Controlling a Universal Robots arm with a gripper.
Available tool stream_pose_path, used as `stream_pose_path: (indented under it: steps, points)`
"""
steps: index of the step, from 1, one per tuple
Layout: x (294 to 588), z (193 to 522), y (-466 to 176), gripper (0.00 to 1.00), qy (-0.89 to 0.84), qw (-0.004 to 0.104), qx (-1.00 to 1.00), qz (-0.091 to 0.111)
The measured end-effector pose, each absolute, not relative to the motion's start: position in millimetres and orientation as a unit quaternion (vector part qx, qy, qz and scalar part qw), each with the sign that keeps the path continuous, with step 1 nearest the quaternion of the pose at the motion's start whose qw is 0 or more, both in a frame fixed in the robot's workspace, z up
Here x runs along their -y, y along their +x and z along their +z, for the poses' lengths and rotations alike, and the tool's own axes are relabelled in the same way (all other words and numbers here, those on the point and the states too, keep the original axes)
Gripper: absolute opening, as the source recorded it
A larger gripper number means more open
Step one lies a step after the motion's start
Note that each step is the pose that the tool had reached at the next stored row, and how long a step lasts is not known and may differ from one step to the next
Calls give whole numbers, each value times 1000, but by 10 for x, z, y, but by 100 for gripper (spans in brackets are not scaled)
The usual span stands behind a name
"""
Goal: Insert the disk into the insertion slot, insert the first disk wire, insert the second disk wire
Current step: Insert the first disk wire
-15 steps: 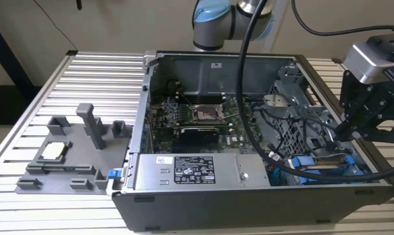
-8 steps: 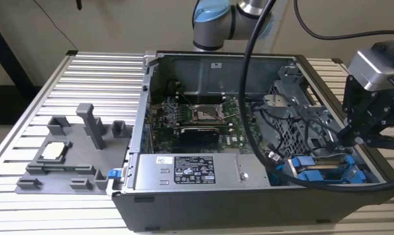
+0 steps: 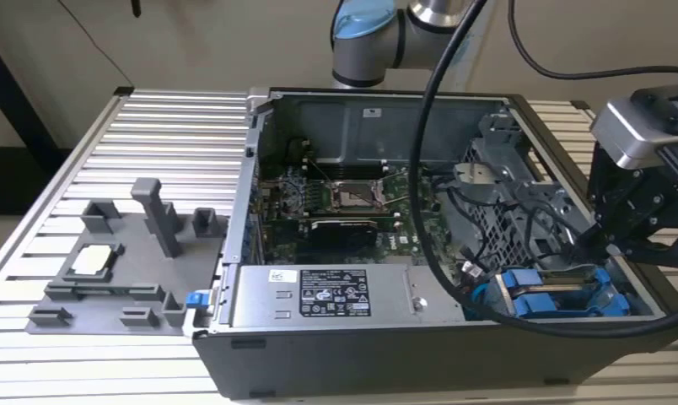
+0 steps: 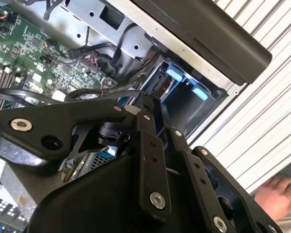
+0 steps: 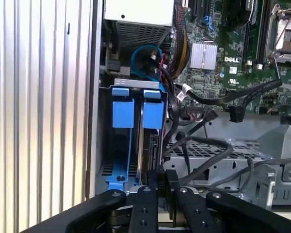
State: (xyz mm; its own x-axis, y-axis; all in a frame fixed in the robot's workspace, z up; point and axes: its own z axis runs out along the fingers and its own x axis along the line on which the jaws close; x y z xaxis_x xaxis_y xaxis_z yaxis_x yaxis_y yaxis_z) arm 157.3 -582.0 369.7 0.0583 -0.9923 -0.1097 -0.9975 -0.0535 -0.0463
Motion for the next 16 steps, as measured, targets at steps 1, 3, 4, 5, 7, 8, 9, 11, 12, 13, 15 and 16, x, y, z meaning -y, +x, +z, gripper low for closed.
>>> stream_pose_path:
  steps: [1, 3, 4, 5, 7, 8, 9, 11, 12, 13, 15, 16]
  points:
    - [5821, 3684, 1575, 19, -724, 55, -687, 24]
    - [5820, 3659, 1579, 19, -723, 55, -688, 24]
    - [5821, 3647, 1582, 19, -723, 55, -688, 24]
    - [5821, 3635, 1584, 19, -722, 54, -689, 24]
    - [5821, 3612, 1587, 19, -722, 54, -690, 23]
    - [5821, 3602, 1588, 19, -721, 54, -690, 23]
    - [5820, 3592, 1589, 19, -721, 54, -691, 23]
    - [5821, 3572, 1592, 19, -720, 54, -691, 22]
    - [5821, 3562, 1592, 19, -720, 54, -692, 22]
    - [5821, 3551, 1594, 19, -719, 53, -692, 22]
    - [5820, 3530, 1595, 19, -719, 53, -693, 22]
    - [5820, 3520, 1596, 19, -718, 53, -693, 22]
